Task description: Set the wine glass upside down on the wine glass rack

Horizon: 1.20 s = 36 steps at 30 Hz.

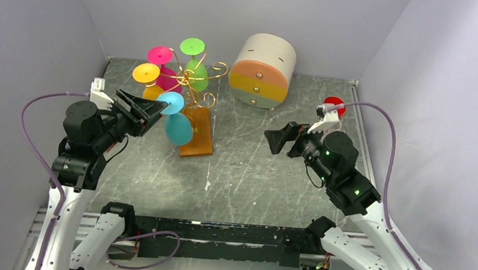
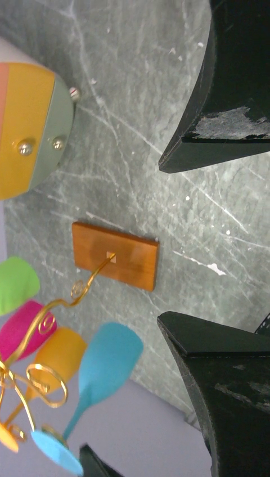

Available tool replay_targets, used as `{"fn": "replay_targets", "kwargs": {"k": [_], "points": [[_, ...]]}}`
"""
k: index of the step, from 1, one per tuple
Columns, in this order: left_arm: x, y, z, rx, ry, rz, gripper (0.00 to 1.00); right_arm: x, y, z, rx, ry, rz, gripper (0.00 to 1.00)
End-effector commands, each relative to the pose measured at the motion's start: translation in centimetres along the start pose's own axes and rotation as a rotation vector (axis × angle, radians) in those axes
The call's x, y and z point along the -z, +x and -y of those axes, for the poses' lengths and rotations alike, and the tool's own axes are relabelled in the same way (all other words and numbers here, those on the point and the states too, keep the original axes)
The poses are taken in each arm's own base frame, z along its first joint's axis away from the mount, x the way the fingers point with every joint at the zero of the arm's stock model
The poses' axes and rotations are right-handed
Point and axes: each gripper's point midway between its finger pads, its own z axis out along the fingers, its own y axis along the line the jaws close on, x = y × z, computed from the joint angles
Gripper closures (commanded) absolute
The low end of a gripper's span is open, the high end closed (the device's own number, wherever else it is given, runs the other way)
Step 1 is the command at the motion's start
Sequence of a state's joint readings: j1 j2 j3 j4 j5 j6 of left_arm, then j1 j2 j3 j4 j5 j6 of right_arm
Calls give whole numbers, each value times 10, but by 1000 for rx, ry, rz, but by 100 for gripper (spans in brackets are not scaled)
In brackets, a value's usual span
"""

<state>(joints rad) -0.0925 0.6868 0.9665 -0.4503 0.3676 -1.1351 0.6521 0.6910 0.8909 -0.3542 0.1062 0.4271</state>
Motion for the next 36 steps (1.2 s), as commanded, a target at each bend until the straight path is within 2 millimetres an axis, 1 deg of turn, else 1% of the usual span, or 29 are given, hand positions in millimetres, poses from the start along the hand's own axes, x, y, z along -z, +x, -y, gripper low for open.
{"fn": "replay_targets", "kwargs": {"k": [1,6,8,9,10,12,15,17,19,21,22,23,25,28,29,31,36], "points": [[12,-9,4,-76,-6,58,28,-3,-5,16,4,112,-9,0],[21,-14,2,-164,-33,91,11,-11,-1,39,49,247,-40,0],[26,-16,3,-223,-33,104,3,-11,1,59,73,361,-51,0],[28,-16,3,-267,-29,109,0,-11,5,70,95,424,-67,0],[31,-16,4,-302,-21,112,0,-11,8,80,122,476,-82,0],[37,-13,10,-379,13,105,1,-12,2,92,175,560,-93,0],[47,-1,21,-518,102,66,0,-17,2,110,250,669,-123,1],[53,8,24,-606,159,38,0,-22,0,119,286,708,-140,4],[58,17,24,-687,208,15,2,-27,-1,127,317,728,-156,8],[61,19,21,-721,218,26,3,-33,-3,137,338,743,-173,14],[63,19,20,-737,224,36,4,-36,-3,143,347,757,-187,18],[65,21,19,-754,235,45,4,-38,-4,150,352,769,-200,24],[70,24,20,-793,268,60,5,-37,-9,170,347,810,-214,34],[77,29,22,-852,321,75,7,-38,-11,189,351,846,-244,52],[79,30,23,-869,329,79,8,-38,-10,194,345,849,-254,56],[80,31,23,-884,325,76,8,-39,-10,202,339,850,-272,60],[79,33,19,-881,327,70,8,-38,-8,228,321,899,-331,62]]}}
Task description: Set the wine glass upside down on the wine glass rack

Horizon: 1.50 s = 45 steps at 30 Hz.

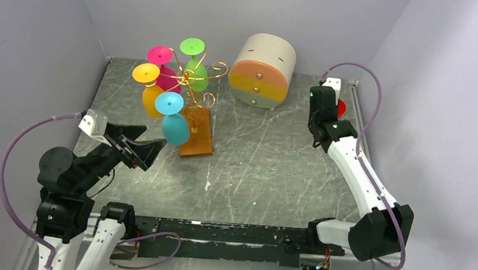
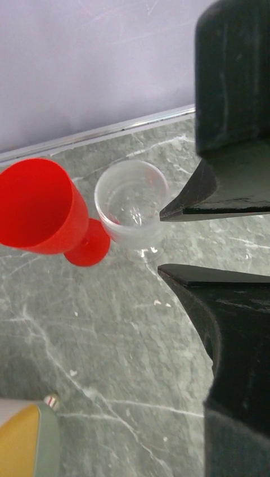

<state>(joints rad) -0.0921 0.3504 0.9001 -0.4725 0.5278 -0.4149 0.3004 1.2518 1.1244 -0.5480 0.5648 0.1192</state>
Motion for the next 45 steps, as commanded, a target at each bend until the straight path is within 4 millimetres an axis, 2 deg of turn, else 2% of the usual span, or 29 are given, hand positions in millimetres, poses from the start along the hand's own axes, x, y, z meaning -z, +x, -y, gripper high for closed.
{"fn": "replay_targets", "kwargs": {"k": [1,6,14,22,26,31,37,40,45], "points": [[0,-5,5,-59,43,32,9,-13,-8,12,7,12,-27,62],[-3,-6,1,-46,26,29,9,-30,0,24,10,38,-78,62],[-3,-10,-6,-41,-27,43,6,-51,15,6,10,-50,-148,63],[-2,-12,-6,-54,-31,44,6,-53,20,0,11,-76,-170,75],[-2,-10,-6,-55,-22,41,7,-48,17,0,4,-91,-159,85],[-1,-14,-13,-50,-68,73,3,-39,13,-2,-8,-122,-142,99],[-4,-21,-14,-105,-68,80,0,-21,6,-14,-28,-195,-134,100],[-7,-21,-11,-162,-27,84,0,-6,1,-28,-30,-261,-117,100],[-4,-18,-2,-362,60,116,3,28,-4,-60,-11,-389,-81,100]]}}
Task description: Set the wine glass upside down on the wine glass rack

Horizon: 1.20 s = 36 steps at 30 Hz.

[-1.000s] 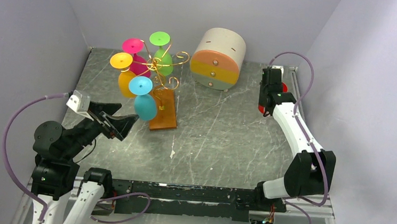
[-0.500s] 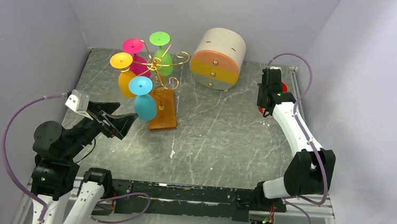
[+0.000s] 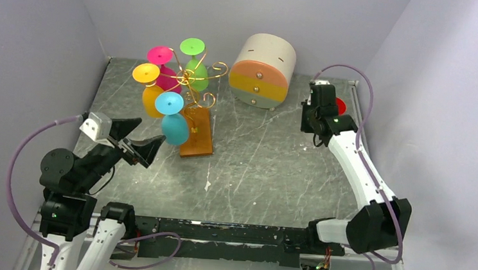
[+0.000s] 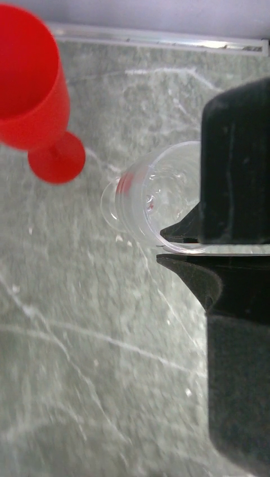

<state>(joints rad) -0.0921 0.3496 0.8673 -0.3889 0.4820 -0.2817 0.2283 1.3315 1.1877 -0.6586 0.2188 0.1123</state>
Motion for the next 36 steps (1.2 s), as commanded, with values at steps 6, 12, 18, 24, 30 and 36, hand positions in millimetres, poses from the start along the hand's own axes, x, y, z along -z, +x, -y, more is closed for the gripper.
{"fn": "replay_targets", "kwargs": {"k": [6,12,18,24,30,36], "points": [[1,3,25,-294,226,49,6,69,-20,-91,70,-306,144,100],[7,16,40,-506,367,98,9,114,-10,-143,118,-570,171,100],[12,31,49,-659,478,83,14,167,3,-177,152,-899,207,100],[17,42,61,-746,611,69,20,234,9,-200,158,-1252,236,100],[19,52,66,-796,708,53,27,274,7,-203,150,-1421,279,100],[30,57,80,-824,818,83,31,303,-1,-209,77,-1592,303,100]]}}
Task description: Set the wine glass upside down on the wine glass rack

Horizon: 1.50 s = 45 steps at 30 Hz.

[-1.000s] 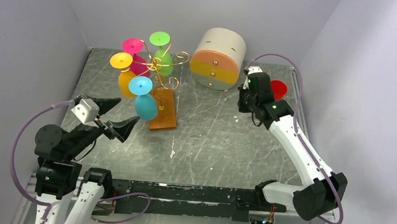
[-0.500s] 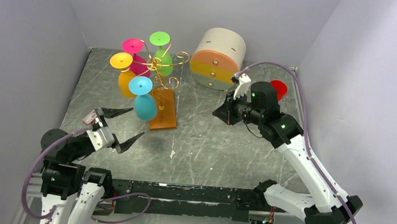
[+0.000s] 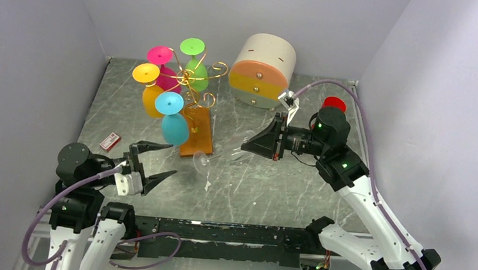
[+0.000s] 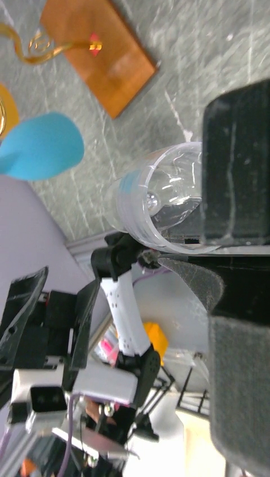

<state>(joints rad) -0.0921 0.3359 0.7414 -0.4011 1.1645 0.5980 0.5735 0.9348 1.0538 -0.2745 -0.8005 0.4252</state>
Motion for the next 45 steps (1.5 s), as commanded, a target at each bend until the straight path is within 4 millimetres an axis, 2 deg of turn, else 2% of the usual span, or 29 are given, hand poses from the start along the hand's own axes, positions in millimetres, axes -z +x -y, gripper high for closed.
{"fn": "replay_targets", "kwargs": {"k": [1,9,15,16,21,26,30,32,34,36,40,45], "points": [[1,-17,14,-94,92,66,32,-1,-18,-38,-27,-212,75,100],[1,-14,25,-144,147,84,38,-5,-30,-58,-63,-336,66,100],[0,-17,31,-166,197,114,39,-8,-26,-62,-82,-379,33,100],[0,-17,31,-159,203,113,39,-7,-34,-69,-66,-391,39,100],[0,-25,33,-178,234,139,42,-13,-38,-73,-67,-404,27,100],[0,-25,35,-170,238,143,46,-22,-38,-75,-79,-426,23,100],[0,-29,37,-161,255,164,57,-28,-36,-76,-87,-440,15,100],[0,-29,37,-158,262,167,70,-29,-35,-77,-80,-442,10,100],[-1,-29,36,-158,263,168,90,-30,-33,-76,-74,-435,10,100],[-1,-29,37,-155,266,171,93,-30,-33,-74,-72,-426,14,100],[1,-33,40,-176,270,184,93,-30,-33,-70,-59,-386,24,82],[0,-38,38,-194,284,206,93,-24,-34,-62,-22,-294,72,51]]}}
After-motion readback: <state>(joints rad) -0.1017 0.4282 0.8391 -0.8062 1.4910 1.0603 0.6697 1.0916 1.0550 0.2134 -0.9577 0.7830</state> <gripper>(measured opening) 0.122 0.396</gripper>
